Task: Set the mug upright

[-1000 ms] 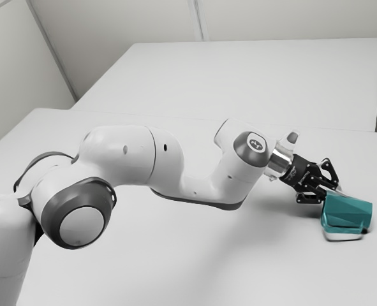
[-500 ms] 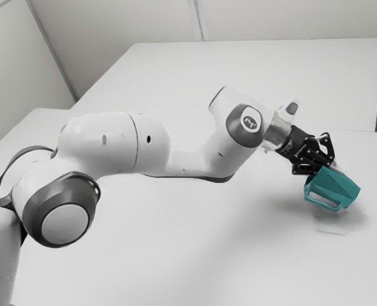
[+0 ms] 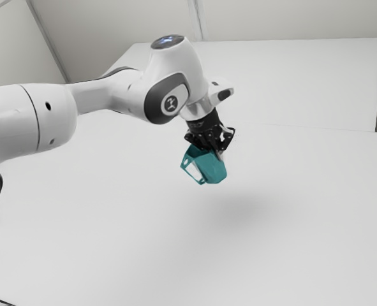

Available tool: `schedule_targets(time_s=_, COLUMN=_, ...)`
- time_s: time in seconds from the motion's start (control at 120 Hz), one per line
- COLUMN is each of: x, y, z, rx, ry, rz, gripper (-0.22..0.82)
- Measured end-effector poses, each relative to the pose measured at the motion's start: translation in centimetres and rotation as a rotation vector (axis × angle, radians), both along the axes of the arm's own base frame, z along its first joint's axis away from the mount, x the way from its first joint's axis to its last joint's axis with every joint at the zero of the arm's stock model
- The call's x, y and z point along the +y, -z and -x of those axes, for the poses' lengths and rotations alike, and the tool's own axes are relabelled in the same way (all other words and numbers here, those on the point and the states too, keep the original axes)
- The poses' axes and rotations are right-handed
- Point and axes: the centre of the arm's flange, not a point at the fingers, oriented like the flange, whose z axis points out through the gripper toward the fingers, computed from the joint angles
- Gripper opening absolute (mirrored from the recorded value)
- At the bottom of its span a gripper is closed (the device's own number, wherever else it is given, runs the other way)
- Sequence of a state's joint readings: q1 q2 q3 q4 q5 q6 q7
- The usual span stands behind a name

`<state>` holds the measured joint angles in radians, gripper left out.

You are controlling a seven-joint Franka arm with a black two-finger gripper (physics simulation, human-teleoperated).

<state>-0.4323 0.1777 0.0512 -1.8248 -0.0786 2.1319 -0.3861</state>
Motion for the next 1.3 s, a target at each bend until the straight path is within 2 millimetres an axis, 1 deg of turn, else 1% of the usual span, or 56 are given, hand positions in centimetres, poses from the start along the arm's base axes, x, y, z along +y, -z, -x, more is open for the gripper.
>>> schedule_targets(time_s=0.075, x=2.6, y=0.6, z=1.2, rx=0.027, ry=-0.034, rz=-0.04, gripper=-0.17)
schedule_targets(time_s=0.142, x=4.5, y=1.0, z=1.9, rx=0.04, ry=-0.06, rz=-0.068, gripper=-0.17)
schedule_targets(time_s=0.242, x=6.6, y=1.6, z=3.2, rx=0.057, ry=-0.092, rz=-0.091, gripper=-0.18)
schedule_targets(time_s=0.325, x=8.4, y=2.8, z=4.3, rx=0.074, ry=-0.119, rz=-0.102, gripper=-0.18)
schedule_targets(time_s=0.683, x=15.3, y=5.1, z=4.1, rx=0.102, ry=-0.219, rz=-0.113, gripper=-0.18)
schedule_targets(time_s=0.767, x=16.7, y=5.5, z=4.0, rx=0.11, ry=-0.239, rz=-0.114, gripper=-0.18)
schedule_targets(time_s=0.842, x=17.8, y=6.4, z=3.7, rx=0.121, ry=-0.254, rz=-0.116, gripper=-0.18)
schedule_targets(time_s=0.892, x=18.1, y=7.0, z=3.6, rx=0.127, ry=-0.257, rz=-0.118, gripper=-0.18)
schedule_targets(time_s=0.933, x=17.9, y=7.6, z=3.5, rx=0.132, ry=-0.251, rz=-0.12, gripper=-0.18)
schedule_targets(time_s=1.058, x=15.1, y=9.3, z=3.4, rx=0.138, ry=-0.194, rz=-0.127, gripper=-0.18)
schedule_targets(time_s=1.1, x=14.6, y=9.7, z=3.4, rx=0.138, ry=-0.183, rz=-0.128, gripper=-0.18)
schedule_targets(time_s=1.3, x=14.8, y=10.7, z=3.1, rx=0.135, ry=-0.186, rz=-0.122, gripper=-0.18)
